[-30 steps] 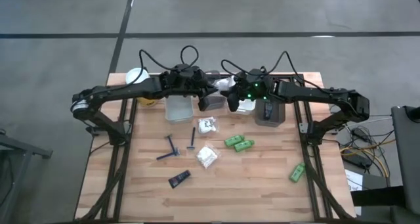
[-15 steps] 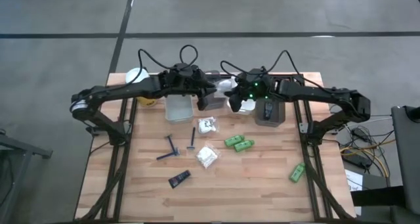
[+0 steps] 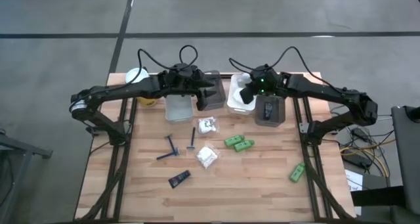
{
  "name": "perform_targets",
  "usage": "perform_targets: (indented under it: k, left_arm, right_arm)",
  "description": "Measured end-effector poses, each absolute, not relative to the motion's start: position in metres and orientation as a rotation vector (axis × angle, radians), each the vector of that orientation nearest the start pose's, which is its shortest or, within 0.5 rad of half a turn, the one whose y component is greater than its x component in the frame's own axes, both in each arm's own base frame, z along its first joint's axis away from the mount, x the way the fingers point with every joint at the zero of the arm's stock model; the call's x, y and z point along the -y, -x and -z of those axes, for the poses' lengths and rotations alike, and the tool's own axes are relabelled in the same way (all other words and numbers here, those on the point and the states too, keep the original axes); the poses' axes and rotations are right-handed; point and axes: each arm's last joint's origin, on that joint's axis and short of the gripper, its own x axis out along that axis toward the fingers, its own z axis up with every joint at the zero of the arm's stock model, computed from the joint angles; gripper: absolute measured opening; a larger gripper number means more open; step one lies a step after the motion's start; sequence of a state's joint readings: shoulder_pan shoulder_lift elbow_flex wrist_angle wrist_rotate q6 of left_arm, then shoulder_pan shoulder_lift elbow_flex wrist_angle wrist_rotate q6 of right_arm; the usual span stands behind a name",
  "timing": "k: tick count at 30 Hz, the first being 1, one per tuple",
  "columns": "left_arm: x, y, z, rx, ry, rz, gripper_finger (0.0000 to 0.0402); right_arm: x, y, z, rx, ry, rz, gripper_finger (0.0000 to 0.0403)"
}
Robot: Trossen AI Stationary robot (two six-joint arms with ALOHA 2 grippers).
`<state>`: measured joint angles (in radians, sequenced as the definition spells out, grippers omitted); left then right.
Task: Pick & Place Travel size toiletries
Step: Put the white cotton pack into the white bin
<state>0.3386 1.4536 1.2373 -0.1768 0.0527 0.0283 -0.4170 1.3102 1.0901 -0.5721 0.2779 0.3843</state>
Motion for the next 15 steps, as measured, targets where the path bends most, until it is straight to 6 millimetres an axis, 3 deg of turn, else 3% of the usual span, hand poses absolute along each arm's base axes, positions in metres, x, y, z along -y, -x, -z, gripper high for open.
perform_targets:
  k: [7, 15]
  left_arm:
    - [-0.108, -0.312, -0.335, -0.39, 0.055, -0.276, 0.017]
    - [-0.108, -0.312, -0.335, -0.386, 0.08, -0.28, 0.017]
  right_arm:
    - [0.122, -0.24, -0.293, -0.686, -0.404, 0.84, 0.0038]
    - [0.126, -0.249, -0.244, -0.86, -0.413, 0.853, 0.0038]
